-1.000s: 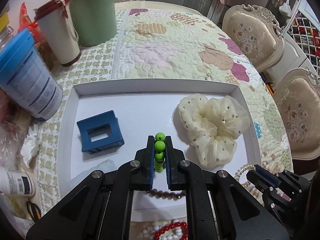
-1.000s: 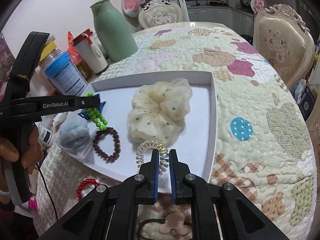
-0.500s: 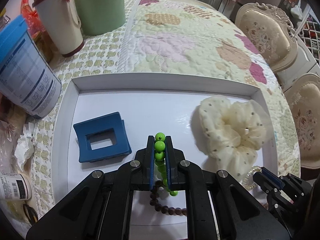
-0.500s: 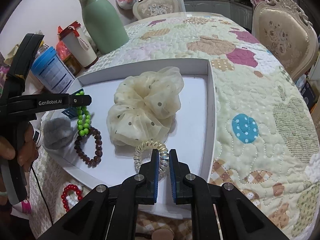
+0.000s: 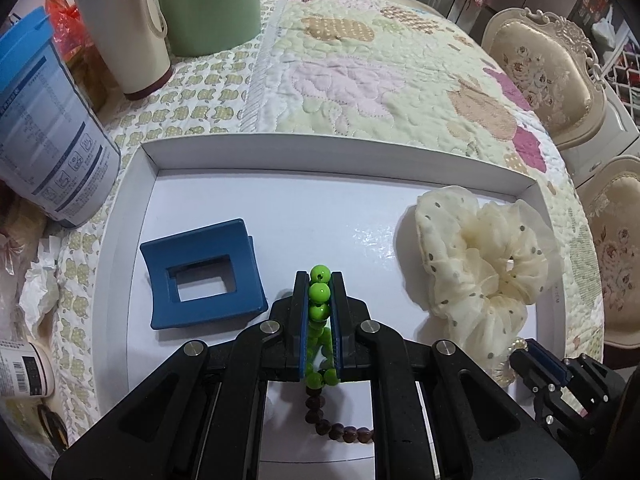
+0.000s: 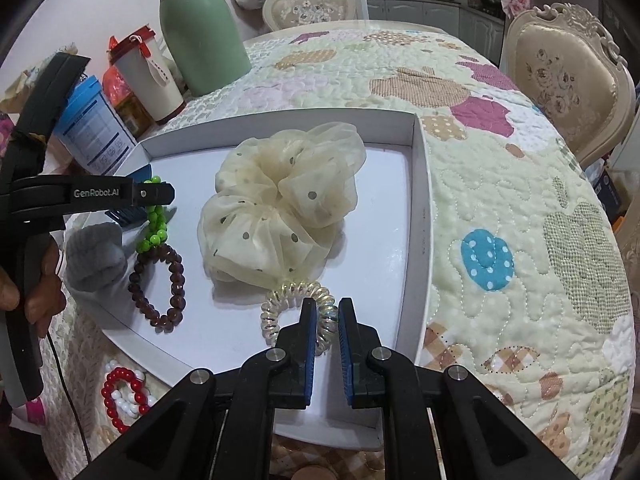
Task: Organize jewelry
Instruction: 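Carry the hair ties and green beads into the white tray and open both tools, then move both tools back over the remaining jewelry beside the tray, then grasp the grey braided hair tie with the right tool while the left tool grasps the red bead bracelet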
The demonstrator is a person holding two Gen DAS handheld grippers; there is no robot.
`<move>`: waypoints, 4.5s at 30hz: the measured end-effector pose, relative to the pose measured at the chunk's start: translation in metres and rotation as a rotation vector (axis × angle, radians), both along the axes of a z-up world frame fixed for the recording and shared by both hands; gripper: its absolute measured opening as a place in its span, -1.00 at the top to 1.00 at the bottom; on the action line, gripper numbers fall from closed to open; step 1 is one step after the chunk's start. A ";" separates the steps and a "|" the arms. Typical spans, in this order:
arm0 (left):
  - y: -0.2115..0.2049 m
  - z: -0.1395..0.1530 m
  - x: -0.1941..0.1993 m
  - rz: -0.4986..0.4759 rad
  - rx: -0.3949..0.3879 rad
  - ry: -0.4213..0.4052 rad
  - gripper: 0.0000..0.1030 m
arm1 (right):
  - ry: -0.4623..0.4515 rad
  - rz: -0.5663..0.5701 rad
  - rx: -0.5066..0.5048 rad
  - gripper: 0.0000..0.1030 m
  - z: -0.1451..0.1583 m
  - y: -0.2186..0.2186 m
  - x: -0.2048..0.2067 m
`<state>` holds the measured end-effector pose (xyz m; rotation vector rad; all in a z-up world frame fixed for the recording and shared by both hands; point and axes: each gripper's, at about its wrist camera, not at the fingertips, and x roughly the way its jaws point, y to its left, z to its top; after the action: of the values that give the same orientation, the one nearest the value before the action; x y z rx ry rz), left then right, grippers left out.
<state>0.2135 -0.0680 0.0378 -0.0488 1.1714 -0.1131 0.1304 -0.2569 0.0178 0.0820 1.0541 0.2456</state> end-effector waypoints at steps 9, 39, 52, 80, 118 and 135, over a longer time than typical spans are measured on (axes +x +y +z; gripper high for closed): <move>0.007 0.015 -0.017 0.018 -0.049 -0.025 0.06 | -0.013 -0.010 0.032 0.44 0.010 -0.001 -0.011; 0.013 0.091 -0.189 0.058 0.067 -0.273 0.05 | -0.183 -0.050 0.089 0.34 0.094 0.005 -0.137; 0.006 0.101 -0.237 0.076 0.083 -0.317 0.05 | -0.209 -0.029 0.098 0.32 0.106 0.001 -0.173; 0.008 0.104 -0.263 0.090 0.097 -0.331 0.05 | -0.214 0.017 0.092 0.31 0.109 0.008 -0.195; 0.040 0.029 -0.225 0.088 -0.092 -0.030 0.05 | -0.069 0.081 0.107 0.31 0.038 0.030 -0.166; 0.022 -0.019 -0.186 0.037 -0.113 0.057 0.06 | -0.053 0.174 -0.062 0.62 -0.003 0.055 -0.110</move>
<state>0.0274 -0.0456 0.0191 -0.1742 1.2201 -0.1464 0.0203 -0.2021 0.0147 -0.0727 1.0163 0.3706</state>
